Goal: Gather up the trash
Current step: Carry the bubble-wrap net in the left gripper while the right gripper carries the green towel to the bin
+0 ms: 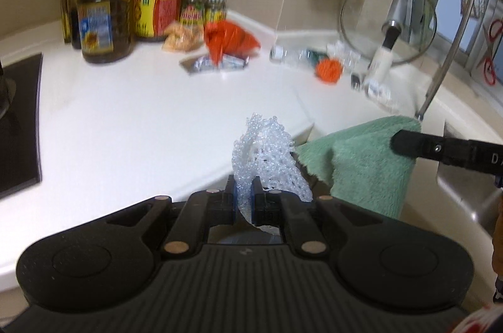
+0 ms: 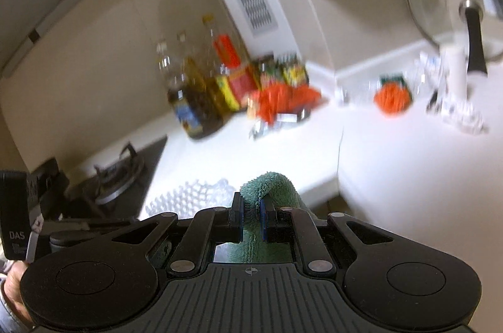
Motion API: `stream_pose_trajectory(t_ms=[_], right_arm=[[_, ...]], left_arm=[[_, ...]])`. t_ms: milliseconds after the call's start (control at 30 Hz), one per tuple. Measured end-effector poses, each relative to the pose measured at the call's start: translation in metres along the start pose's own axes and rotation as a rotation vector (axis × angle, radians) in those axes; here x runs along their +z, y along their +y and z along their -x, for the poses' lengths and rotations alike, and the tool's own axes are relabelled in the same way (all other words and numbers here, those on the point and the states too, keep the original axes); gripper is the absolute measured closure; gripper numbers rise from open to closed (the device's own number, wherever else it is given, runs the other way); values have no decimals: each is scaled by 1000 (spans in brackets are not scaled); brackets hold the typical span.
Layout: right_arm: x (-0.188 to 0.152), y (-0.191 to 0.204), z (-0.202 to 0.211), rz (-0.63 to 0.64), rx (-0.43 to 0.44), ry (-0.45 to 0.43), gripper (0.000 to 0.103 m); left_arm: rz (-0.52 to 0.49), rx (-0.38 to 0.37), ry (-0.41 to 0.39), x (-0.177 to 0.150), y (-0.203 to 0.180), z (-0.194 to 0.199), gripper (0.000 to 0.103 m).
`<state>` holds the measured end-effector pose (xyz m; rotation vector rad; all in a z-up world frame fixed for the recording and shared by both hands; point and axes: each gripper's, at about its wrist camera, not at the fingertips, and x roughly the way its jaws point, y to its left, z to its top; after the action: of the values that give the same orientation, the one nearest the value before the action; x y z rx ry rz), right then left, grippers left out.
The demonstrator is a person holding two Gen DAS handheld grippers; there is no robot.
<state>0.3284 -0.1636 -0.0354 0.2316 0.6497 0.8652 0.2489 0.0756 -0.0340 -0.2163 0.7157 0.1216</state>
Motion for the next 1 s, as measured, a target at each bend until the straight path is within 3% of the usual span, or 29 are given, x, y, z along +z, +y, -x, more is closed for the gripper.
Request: stream_pose_trajectory(t_ms=[533,1000], right_arm=[[-107,-25,-72,20,-106,300,93],[-141,-65,-126,4,-152,368,93]], left_arm=[[-11,61,244,-89,10,-63,97],[9,114,327,-113,17,-109,97]])
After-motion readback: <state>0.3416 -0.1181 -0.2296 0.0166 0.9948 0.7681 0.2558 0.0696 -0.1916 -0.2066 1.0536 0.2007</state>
